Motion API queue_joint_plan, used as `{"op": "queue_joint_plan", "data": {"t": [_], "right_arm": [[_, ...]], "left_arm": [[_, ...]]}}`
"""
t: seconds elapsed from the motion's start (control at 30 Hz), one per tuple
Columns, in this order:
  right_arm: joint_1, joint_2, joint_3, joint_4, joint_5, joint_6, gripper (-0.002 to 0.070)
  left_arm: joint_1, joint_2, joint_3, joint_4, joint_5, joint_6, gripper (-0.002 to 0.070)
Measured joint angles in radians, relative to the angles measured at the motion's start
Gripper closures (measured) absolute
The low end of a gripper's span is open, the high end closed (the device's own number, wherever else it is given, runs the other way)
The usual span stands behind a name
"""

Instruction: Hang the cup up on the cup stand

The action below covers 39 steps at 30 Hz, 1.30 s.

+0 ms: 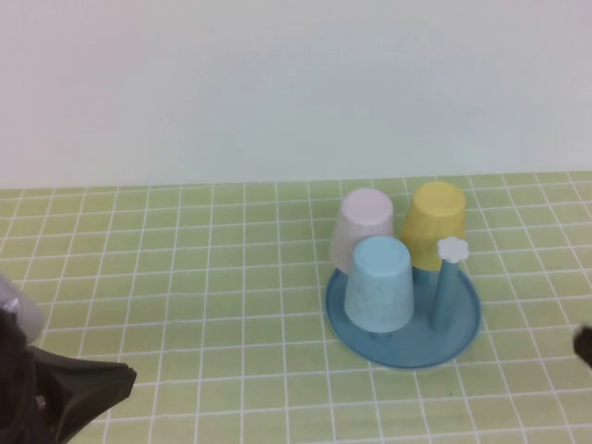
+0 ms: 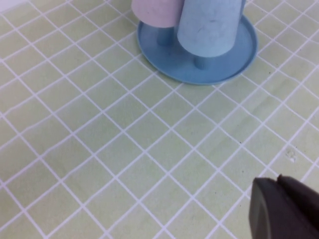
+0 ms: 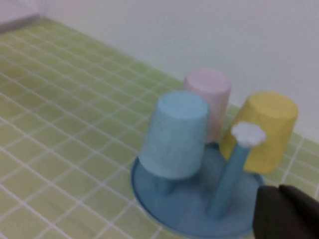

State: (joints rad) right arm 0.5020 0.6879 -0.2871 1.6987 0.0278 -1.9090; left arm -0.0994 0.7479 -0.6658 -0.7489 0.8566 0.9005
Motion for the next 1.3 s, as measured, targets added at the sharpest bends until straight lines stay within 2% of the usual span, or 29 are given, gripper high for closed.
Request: {"op": "queue_joint_plan", "data": {"t": [0.13,0.47,0.77,0.97,1.13,1.3], "right_arm": [[0.000,-0.042,0.083,0.000,-0.069,0.000,0.0676],[0.000,-0.050,0.096,0.037,-0.106,0.000,0.0677],[0.000,-0.050,0.096,0.037,-0.106,0.000,0.0678],[0.000,-0.050,0.096,0.037,-0.108,0.000,0.0678],[0.000,-0.050,0.096,0.039,-0.110,0.000,0.0678],[0.000,-0.050,0.096,0.039,-0.110,0.000,0.0678]], "left_arm": [[0.000,0.000,0.000,-0.021,-0.006,-0.002,0.0676],[0.000,0.000,0.000,-0.153,0.001,-0.007,0.0676],[0.000,0.000,0.000,-0.161,0.002,-0.007,0.0676],[-0.009,-0.138,0.027,-0.034,-0.197,0.016,0.0676],[-0.009,-0.355,0.127,-0.030,-0.421,0.016,0.0676],[-0.009,-0.516,0.226,-0.032,-0.517,0.016,0.0676]]}}
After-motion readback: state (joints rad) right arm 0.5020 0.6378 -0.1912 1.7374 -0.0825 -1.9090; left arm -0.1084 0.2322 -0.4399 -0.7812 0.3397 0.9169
